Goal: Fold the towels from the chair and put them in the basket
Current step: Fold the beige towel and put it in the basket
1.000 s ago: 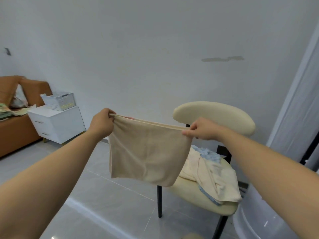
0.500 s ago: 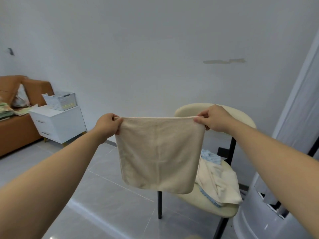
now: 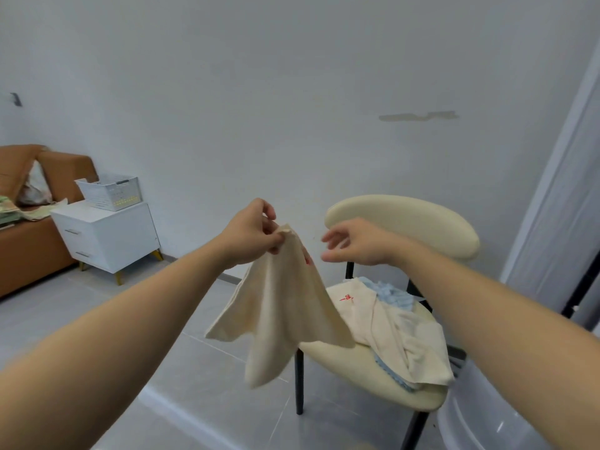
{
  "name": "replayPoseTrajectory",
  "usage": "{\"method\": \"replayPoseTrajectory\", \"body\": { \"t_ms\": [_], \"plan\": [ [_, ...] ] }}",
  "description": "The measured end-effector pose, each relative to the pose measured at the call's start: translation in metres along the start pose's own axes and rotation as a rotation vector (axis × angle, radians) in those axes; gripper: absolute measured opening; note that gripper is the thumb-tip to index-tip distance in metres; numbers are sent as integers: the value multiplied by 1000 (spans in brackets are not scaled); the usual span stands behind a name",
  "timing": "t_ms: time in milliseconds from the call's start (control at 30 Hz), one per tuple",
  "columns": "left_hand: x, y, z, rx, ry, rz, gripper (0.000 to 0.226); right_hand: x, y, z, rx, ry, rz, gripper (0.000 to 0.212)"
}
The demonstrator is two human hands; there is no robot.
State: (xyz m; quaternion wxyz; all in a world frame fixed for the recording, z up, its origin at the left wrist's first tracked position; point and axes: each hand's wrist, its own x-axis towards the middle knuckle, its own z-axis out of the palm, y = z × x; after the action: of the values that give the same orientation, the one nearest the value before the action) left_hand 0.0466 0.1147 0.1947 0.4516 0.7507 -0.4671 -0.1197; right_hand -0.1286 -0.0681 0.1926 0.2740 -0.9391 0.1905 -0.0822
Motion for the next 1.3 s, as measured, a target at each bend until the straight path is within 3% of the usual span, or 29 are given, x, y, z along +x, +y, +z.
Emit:
{"method": "replayPoseTrajectory", "body": {
  "t_ms": [67,233,433,567,700,933,1133,1300],
  "plan": [
    [1,4,8,65,-19,46,31,5,-21,13,91,52,-85,54],
    [-1,0,10,78,-57,61,39,19,-39,31,97,164,-129,29],
    [-10,-6,11,49,-78,36,38,23,-37,37,154,130,-122,12],
    [-14,-10,22,-17,-110,5,36,24,-38,30,28,148,-86,12],
    [-13,-17,36,-91,-147,-31,32,17,-41,18,-77,4,-80,22],
    [-12,-24,58,-55,-127,-20,34,8,-34,-5,-123,74,-33,19],
    [-10,-33,60,354,-130,61,16,9,-13,-16,56,189,67,11],
    [-15,-57,48,486,-165,8,11,13,5,-22,476,271,128,7]
  ]
}}
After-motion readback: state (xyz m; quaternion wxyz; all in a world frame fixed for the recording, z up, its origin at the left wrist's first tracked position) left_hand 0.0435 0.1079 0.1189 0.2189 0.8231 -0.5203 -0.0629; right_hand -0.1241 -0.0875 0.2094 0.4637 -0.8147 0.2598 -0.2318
